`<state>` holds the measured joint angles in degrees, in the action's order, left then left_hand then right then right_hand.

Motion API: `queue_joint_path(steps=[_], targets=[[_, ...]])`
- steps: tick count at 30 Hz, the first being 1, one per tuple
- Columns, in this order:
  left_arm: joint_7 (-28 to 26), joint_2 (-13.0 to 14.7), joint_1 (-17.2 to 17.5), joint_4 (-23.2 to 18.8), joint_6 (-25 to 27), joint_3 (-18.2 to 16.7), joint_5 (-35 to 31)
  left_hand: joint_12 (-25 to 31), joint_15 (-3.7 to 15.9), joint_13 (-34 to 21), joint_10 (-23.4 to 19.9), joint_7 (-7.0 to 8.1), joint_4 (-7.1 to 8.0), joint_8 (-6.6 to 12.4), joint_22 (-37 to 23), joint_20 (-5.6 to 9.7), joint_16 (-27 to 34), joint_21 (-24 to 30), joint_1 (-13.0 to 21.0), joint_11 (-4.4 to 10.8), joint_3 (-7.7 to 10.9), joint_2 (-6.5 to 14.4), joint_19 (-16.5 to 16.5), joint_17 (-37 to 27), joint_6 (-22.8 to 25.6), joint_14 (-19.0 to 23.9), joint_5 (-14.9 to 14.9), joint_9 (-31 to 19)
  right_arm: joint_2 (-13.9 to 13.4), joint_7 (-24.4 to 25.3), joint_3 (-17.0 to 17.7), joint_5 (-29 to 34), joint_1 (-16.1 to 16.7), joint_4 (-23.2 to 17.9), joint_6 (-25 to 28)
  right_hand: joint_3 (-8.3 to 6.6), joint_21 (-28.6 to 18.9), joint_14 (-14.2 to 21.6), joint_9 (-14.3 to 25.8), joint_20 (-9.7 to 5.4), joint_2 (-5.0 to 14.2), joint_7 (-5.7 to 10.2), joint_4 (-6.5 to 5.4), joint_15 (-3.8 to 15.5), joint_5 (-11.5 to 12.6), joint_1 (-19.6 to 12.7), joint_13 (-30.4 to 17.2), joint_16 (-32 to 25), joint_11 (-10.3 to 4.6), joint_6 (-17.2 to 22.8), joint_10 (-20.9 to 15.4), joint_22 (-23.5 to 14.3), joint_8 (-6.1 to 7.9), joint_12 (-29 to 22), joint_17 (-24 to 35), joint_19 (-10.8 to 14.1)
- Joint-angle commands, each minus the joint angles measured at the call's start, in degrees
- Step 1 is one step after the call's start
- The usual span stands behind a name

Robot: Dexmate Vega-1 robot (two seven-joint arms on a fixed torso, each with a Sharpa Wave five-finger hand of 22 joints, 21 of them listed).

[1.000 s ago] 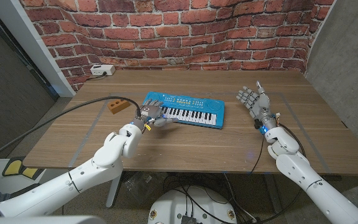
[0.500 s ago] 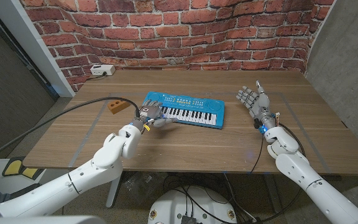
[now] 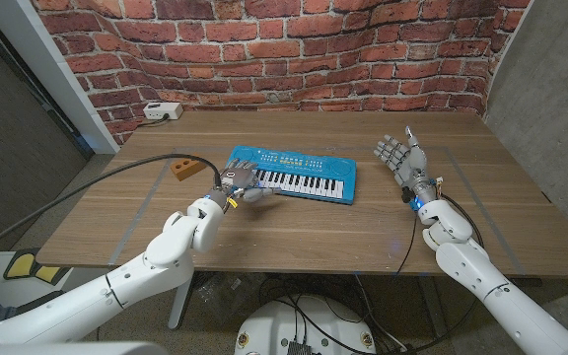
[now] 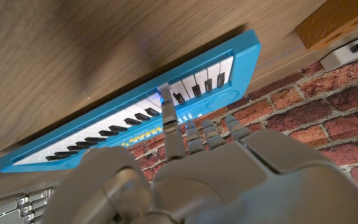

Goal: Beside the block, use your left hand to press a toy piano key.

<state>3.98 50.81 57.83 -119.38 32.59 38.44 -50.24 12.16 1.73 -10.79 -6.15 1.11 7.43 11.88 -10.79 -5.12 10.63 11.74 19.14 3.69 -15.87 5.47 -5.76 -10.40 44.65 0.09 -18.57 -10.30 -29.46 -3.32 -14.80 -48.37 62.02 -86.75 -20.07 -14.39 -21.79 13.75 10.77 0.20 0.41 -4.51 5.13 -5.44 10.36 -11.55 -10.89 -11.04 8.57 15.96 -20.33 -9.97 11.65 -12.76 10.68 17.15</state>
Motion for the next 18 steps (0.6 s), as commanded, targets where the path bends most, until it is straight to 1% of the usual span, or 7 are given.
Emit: queue_joint_path(steps=[1,3,5,13,18], targets=[[-0.23,0.43,-0.28,-0.94,0.04,-0.48,-0.39,0.00,1.45,-0.15,-0.27,0.04,-0.10,-0.13,-0.12,0.00,0.43,0.22,0.11,-0.31,-0.51,0.40,-0.05,-0.16,-0.27,0.11,-0.29,-0.16,0.40,-0.28,-0.10,-0.11,-0.23,0.46,-0.46,-0.12,0.35,0.69,0.30,0.09,0.47,0.09,0.24,-0.02,0.22,-0.03,-0.23,0.15,-0.09,0.73,-0.67,-0.30,-0.14,-0.39,0.13,0.74],[-0.17,0.42,-0.34,-1.01,0.02,-0.59,-0.34,0.00,1.33,-0.15,-0.29,0.03,-0.09,-0.19,-0.12,-0.03,0.43,0.24,0.14,-0.31,-0.55,0.44,-0.04,-0.16,-0.36,0.14,-0.29,-0.16,0.41,-0.56,-0.15,-0.06,-0.28,0.66,-0.63,-0.12,0.37,0.68,0.30,0.08,0.48,0.10,0.25,-0.06,0.22,-0.03,-0.23,0.16,-0.13,0.67,-0.64,-0.30,-0.16,-0.37,0.12,0.75],[-0.25,0.39,-0.41,-1.01,-0.07,-0.65,-0.33,0.00,0.81,-0.15,-0.35,0.19,-0.09,-0.19,-0.12,-0.05,0.47,0.24,0.17,-0.22,-0.59,0.48,-0.05,-0.16,-0.29,0.28,-0.29,-0.16,0.49,-0.27,-0.11,-0.16,-0.24,0.55,-0.50,-0.12,0.40,0.69,0.30,0.08,0.49,0.11,0.26,-0.03,0.22,-0.04,-0.23,0.16,-0.20,0.70,-0.61,-0.30,-0.15,-0.36,0.12,0.77],[-0.50,0.44,-0.41,-1.55,0.08,-0.98,-0.87,0.05,0.66,-0.15,-0.54,0.22,-0.09,-0.27,-0.12,0.14,0.45,0.32,0.26,-0.33,-0.64,0.61,0.09,-0.17,-0.34,0.33,-0.31,-0.17,0.46,-0.35,-0.16,-0.06,-0.23,0.60,-0.57,-0.11,0.52,0.69,0.30,0.09,0.52,0.14,0.29,-0.07,0.22,-0.03,-0.23,0.17,-0.16,0.75,-0.64,-0.30,-0.14,-0.36,0.12,0.78],[0.49,0.70,-0.50,-2.18,0.40,-0.99,-1.51,0.07,0.54,-0.15,-0.64,0.32,-0.10,-0.30,-0.12,0.12,0.48,0.34,0.39,-0.23,-0.59,0.82,0.12,-0.17,-0.34,0.47,-0.33,-0.17,0.44,-0.53,-0.22,0.02,-0.33,0.68,-0.65,-0.12,0.58,0.71,0.30,0.08,0.56,0.18,0.31,-0.09,0.22,-0.05,-0.23,0.18,-0.19,0.73,-0.66,-0.31,-0.16,-0.36,0.12,0.83]])
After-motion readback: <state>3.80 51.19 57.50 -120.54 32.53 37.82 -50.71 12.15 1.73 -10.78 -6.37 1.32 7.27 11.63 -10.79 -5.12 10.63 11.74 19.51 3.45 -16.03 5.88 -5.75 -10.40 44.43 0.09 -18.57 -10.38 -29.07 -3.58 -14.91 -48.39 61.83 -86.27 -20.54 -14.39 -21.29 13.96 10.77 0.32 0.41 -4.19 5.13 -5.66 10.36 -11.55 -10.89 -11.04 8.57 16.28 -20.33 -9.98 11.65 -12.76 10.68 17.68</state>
